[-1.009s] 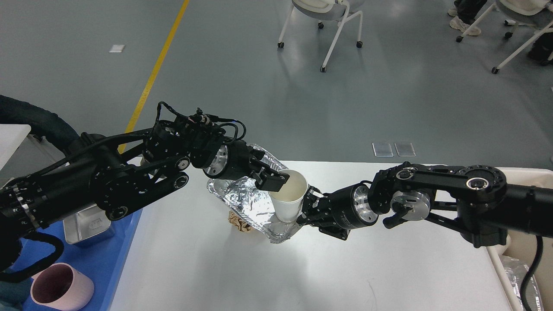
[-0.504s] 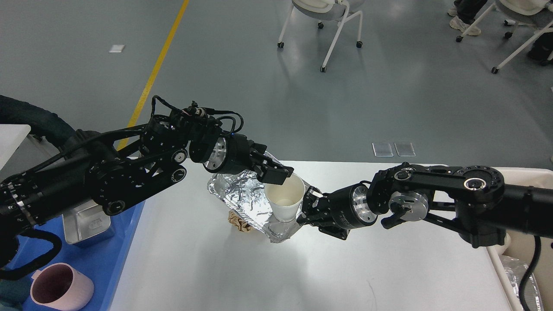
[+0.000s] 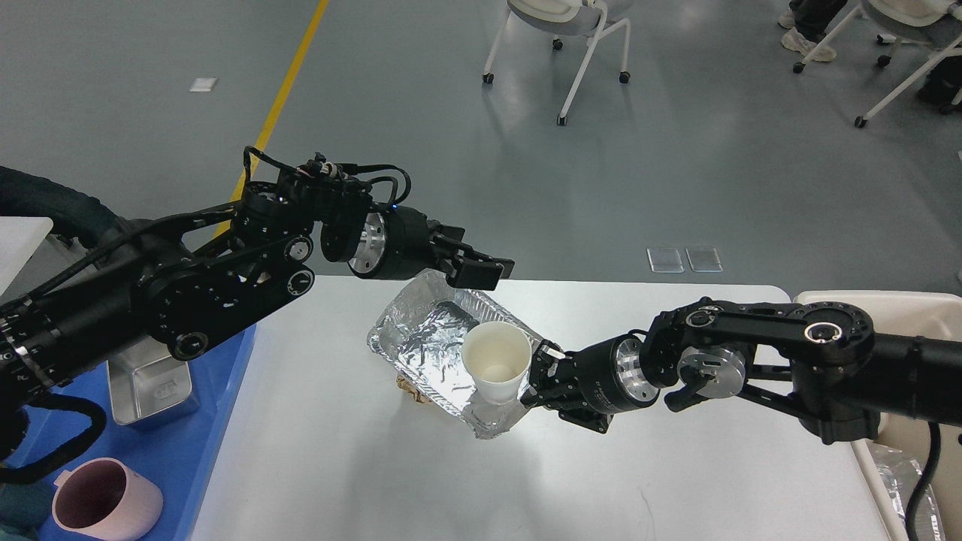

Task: Tidy desktop
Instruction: 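Raise the left gripper away from the foil tray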

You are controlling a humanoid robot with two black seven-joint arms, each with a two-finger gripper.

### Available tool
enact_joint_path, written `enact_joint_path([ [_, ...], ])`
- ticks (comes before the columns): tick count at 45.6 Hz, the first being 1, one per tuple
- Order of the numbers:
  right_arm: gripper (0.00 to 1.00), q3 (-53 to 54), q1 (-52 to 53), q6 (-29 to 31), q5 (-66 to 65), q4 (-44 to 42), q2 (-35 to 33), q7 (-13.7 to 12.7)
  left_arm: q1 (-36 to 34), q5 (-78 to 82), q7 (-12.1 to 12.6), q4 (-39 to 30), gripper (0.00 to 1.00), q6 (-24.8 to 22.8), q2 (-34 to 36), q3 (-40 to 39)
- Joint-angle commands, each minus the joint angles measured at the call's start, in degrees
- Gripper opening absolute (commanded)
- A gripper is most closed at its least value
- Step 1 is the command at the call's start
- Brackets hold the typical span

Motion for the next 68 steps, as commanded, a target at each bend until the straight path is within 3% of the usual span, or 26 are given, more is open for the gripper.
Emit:
enact_joint_path([
  [1,0.0,0.7,0.1,0.0,0.1,0.0,-0.1,0.0,-0.4,-1.5,0.1,0.0,0.97,-0.3,2.4,-1.5],
  [7,0.0,1.1,0.3,0.0,0.3,0.1,-0.5,0.0,-0.4,-3.8,0.1,-0.1,0.97,-1.7,7.6,-3.5],
  [20,0.0,3.6,1.8,0.6,1.0,-0.6,-0.9,-0.1,1.3,-12.9,-0.1,-1.0,0.97,-6.5,26.9,-2.6],
  [24,0.0,3.6,1.8,0.8,1.0,-0.7,-1.0,0.0,3.3,-14.0,-1.4,-1.0,0.97,-8.6,34.7,-3.3],
  [30,0.0,3.5,1.7,0.7,1.0,-0.8,-0.8,0.0,6.3,-14.4,-3.7,-1.1,0.97,-7.4,41.6,-3.5],
  [33,0.0,3.6,1.7,0.6,0.9,-0.8,-0.8,0.0,7.8,-15.2,-4.3,-1.2,0.97,-4.4,43.7,-3.6],
  [39,0.0,3.6,1.7,0.6,0.8,-0.6,-0.9,0.0,13.1,-19.8,-4.4,-1.5,0.97,6.6,48.7,-3.3],
  [43,0.0,3.5,1.7,0.5,0.7,-0.5,-0.9,0.0,18.8,-20.1,-5.2,-3.7,0.97,10.4,52.2,-3.2],
  [53,0.0,3.4,1.4,0.3,0.3,-0.6,-0.5,0.0,31.3,-20.4,-9.9,-9.8,0.97,25.3,59.1,-2.9],
  [60,0.0,3.4,1.1,0.3,0.3,-0.4,-1.0,0.0,40.0,-20.4,-11.7,-10.9,0.97,30.2,58.7,-3.0],
  [68,0.0,3.5,1.4,0.3,0.3,-0.3,-1.6,0.0,41.9,-20.4,-13.2,-14.0,0.97,31.3,58.2,-3.0],
])
